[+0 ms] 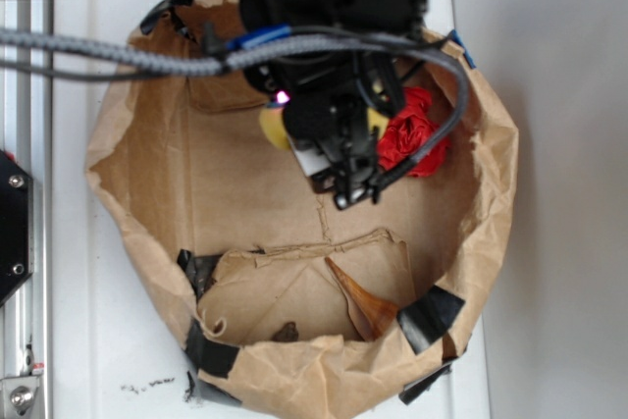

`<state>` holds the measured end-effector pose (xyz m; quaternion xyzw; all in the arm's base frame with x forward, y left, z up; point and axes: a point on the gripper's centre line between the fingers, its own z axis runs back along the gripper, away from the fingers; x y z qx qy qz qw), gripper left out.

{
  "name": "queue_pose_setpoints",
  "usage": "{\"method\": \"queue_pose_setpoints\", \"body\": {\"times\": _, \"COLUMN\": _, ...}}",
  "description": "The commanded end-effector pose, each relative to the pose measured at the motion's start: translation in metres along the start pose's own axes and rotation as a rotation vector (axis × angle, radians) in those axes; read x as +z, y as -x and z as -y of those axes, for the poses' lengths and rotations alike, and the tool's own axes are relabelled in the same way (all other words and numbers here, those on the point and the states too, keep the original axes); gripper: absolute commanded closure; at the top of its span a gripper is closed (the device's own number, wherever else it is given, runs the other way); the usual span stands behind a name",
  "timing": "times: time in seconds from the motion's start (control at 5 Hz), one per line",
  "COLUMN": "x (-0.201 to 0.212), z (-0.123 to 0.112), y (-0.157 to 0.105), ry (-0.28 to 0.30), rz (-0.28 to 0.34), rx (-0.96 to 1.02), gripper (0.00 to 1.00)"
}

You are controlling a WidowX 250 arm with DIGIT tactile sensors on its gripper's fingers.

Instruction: Grab the green sponge.

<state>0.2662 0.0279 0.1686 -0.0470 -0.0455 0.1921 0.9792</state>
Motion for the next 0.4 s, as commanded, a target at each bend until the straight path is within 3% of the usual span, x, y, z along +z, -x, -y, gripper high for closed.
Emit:
{"method": "queue_pose_setpoints", "body": {"times": 0.0, "x": 0.0227, "z": 0.0146, "y": -0.0135, "ry": 0.033, "rz": 0.089, "rx": 0.032, "gripper": 1.00}}
{"method": "queue_pose_setpoints", "body": {"times": 0.2, "x": 0.0173, "z": 0.0197, "y": -0.0191, "ry": 0.010, "rz": 0.106, "rx": 0.018, "gripper": 1.00}}
